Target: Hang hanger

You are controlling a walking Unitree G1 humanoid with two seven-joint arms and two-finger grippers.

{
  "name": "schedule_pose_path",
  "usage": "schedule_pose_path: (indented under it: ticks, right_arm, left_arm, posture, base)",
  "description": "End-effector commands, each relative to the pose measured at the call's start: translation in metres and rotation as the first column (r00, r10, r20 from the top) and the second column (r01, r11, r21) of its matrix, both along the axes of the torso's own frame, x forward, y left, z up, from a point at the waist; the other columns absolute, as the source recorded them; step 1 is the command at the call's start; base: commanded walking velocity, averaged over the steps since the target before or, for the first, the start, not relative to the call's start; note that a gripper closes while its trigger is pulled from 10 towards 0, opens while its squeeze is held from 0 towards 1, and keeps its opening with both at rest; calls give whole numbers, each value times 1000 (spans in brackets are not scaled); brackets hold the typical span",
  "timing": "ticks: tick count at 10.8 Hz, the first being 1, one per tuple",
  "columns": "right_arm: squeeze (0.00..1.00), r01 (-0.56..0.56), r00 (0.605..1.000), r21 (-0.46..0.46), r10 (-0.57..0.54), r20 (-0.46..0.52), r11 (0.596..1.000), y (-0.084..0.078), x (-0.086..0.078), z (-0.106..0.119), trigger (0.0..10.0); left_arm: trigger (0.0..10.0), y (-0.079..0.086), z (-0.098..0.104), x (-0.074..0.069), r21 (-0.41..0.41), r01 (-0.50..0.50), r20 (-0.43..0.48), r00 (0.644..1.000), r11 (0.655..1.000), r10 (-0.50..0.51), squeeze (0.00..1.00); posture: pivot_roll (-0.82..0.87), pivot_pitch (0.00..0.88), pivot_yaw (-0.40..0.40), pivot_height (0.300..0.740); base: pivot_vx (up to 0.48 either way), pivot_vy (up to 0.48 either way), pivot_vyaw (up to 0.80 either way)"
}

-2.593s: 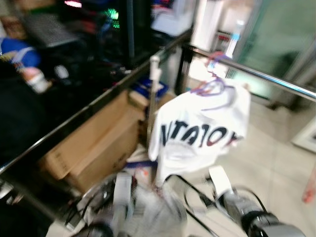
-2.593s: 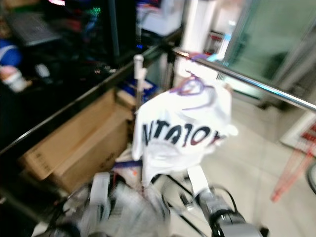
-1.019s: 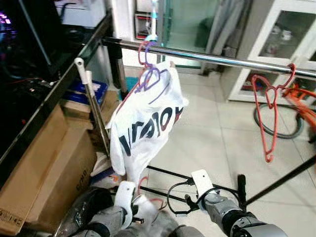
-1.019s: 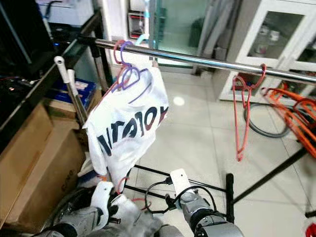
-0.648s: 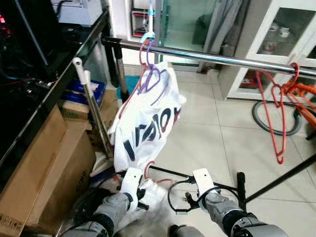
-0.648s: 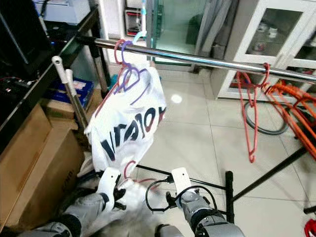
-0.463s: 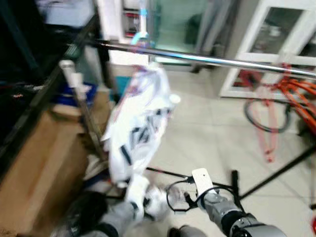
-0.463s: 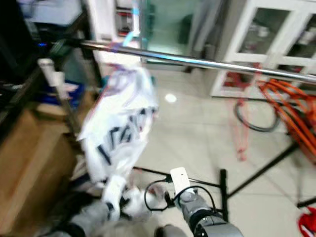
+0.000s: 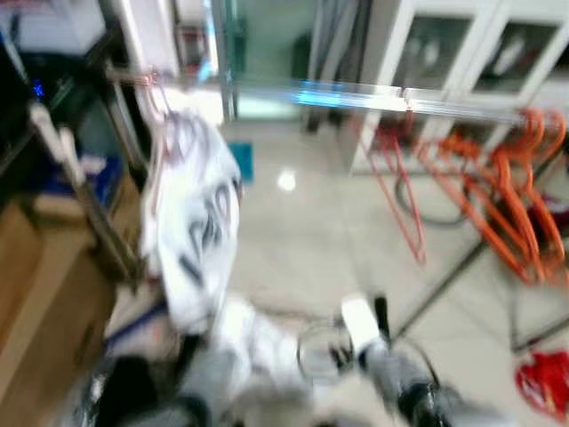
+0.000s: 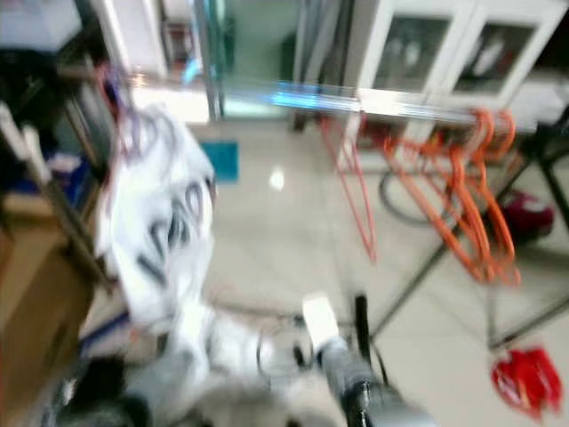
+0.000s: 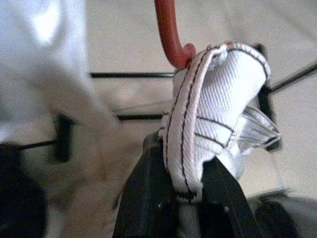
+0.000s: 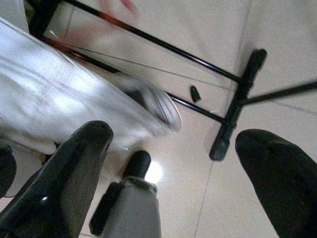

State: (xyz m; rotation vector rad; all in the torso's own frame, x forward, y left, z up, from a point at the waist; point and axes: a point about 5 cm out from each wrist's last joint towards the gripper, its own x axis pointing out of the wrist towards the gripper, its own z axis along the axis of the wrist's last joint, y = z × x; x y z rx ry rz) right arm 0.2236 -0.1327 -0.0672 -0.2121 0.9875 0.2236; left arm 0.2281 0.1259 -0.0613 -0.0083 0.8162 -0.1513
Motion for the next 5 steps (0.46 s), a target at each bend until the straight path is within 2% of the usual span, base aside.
schedule_pose_path:
  ticks: [1,3,4,5]
  right_arm:
    - [0,-2,1000,-10,2,28,1000,-4,6,4,10000]
    - [0,7,999,-21,-7,33,1000,-20,6,4,10000]
    - [0,15,999,-33,-14,29,999,-36,4,4,10000]
    - [0,26,1000,-56,-25,16,998,-65,-7,2,10000]
  left_arm:
    - [10000,1,15,21,7,-66,78,995,998,65,0]
    - [10000,4,38,48,-8,-148,184,972,989,147,0]
    - [10000,7,60,68,-36,-181,280,942,983,184,0]
    - [10000,6,76,82,-43,-184,347,919,982,187,0]
  posture:
    - [-62,0,-13,740]
    - [-54,0,-17,740]
    - [-48,0,-23,740]
    - [-48,0,-23,740]
  base:
    - [0,0,0]
    - [0,0,0]
    - [0,0,0]
    - [0,0,0]
